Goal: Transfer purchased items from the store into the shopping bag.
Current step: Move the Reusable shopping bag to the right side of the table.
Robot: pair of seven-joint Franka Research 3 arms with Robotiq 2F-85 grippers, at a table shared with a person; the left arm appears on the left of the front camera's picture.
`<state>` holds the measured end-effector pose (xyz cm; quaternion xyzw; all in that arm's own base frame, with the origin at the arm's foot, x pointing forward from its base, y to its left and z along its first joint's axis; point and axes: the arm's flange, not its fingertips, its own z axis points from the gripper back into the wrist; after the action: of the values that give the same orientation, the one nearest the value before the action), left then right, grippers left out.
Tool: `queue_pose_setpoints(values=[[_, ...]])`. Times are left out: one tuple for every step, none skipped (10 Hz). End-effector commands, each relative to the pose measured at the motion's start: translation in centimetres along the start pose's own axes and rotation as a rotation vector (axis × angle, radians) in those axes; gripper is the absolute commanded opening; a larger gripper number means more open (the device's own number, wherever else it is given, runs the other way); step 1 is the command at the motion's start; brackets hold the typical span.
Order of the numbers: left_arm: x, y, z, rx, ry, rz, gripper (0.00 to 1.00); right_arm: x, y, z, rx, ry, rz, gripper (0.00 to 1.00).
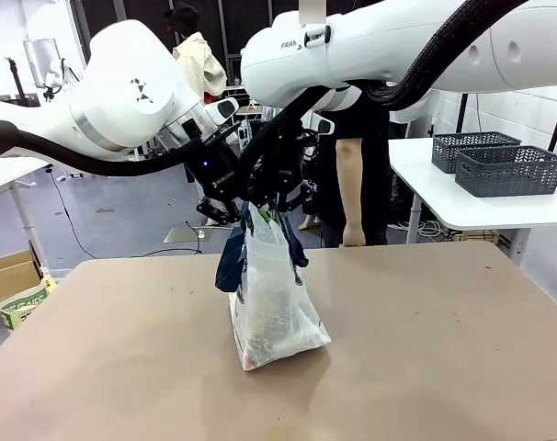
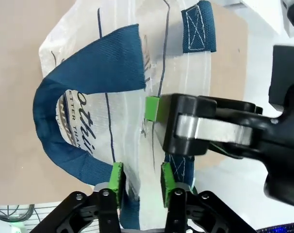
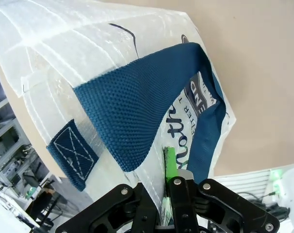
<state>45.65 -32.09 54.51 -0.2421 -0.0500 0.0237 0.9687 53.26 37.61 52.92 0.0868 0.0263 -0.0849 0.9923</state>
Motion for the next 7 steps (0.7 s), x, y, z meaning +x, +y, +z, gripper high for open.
queue_pose_setpoints(values=[[-0.59, 0.93, 0.56, -0.044, 0.031, -0.024, 1.0, 0.02, 0.24, -0.04, -0.001, -0.001, -0.015, 0.0], [-0.69, 1.03, 0.94, -0.07, 0.038, -0.037, 1.0, -0.06, 0.3, 0.05, -0.002, -0.002, -0.012, 0.0], [-0.74, 0.99, 1.18, -0.099, 0.051, -0.049, 1.0, -0.09, 0.32, 0.12, -0.003, -0.005, -0.012, 0.0], [-0.77, 0.9, 1.25, -0.11, 0.057, -0.056, 1.0, -0.1, 0.31, 0.12, -0.005, -0.004, -0.012, 0.0], [-0.8, 0.94, 1.33, -0.118, 0.059, -0.061, 1.0, -0.05, 0.3, 0.09, -0.005, -0.004, -0.013, 0.0], [-0.83, 0.93, 1.49, -0.126, 0.061, -0.064, 1.0, 0.03, 0.32, 0.06, -0.005, -0.003, -0.012, 0.0], [-0.83, 0.88, 1.48, -0.125, 0.066, -0.062, 1.0, 0.01, 0.34, 0.06, -0.005, -0.003, -0.011, 0.0]])
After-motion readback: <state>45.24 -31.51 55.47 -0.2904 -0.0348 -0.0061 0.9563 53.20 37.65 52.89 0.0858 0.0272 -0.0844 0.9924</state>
